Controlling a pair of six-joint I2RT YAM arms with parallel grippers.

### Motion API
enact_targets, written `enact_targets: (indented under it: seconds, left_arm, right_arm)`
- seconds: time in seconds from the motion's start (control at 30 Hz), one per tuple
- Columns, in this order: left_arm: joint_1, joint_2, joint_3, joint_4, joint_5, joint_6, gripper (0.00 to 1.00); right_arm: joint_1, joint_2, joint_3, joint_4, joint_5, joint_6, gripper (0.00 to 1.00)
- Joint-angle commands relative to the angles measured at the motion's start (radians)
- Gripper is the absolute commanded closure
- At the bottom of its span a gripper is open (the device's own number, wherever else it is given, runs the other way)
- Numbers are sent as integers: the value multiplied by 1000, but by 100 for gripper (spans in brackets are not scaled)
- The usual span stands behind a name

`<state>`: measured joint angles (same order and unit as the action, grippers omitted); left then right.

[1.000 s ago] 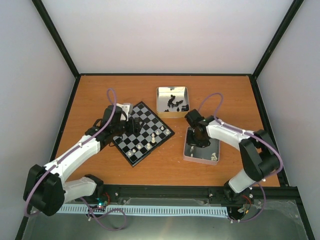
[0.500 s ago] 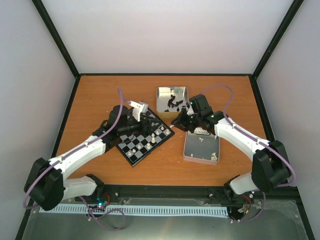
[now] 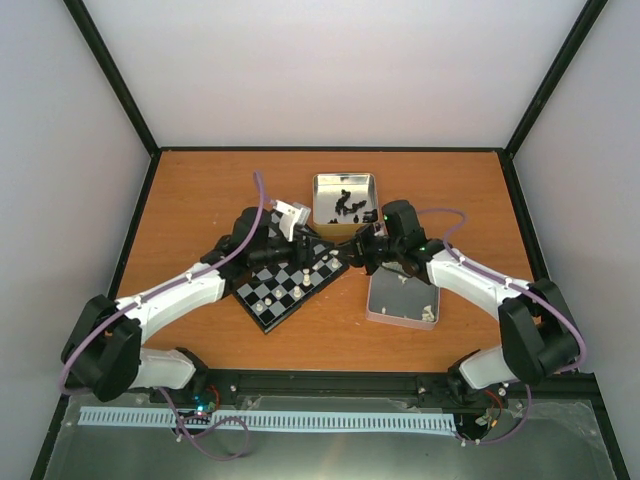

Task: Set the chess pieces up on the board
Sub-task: Place the chess piece on the chessboard.

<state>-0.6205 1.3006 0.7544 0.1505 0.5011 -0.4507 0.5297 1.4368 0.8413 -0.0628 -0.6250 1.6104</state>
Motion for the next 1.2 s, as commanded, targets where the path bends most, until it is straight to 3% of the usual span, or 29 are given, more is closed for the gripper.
enact_targets:
  seconds: [0.0, 0.2, 0.4, 0.53, 0.9, 1.0, 1.17]
  left_arm:
    - [-6, 20, 42, 43, 30, 6, 48]
    - [-7, 57, 60, 34, 64, 22, 67]
    - [-7, 72, 63, 5, 59, 36, 68]
    - [-7, 73, 69, 8, 54, 38, 78]
    - [-7, 90, 84, -6, 39, 42, 95]
    - [-7, 81, 85, -23, 24, 53, 98]
    - [-7, 60, 114, -127, -28, 95, 99]
  right_arm:
    - [-5, -38, -22, 75, 5, 154, 86]
    - [-5, -42, -34, 119, 6, 198, 85]
    - [-5, -45, -42, 144, 5, 207, 85]
    - [-5, -42, -44, 143, -2, 198, 85]
    - [-5, -42, -48, 141, -9, 186, 85]
    - [-5, -39, -45, 135, -4, 173, 81]
    - [-5, -28, -29, 95, 3, 108, 61]
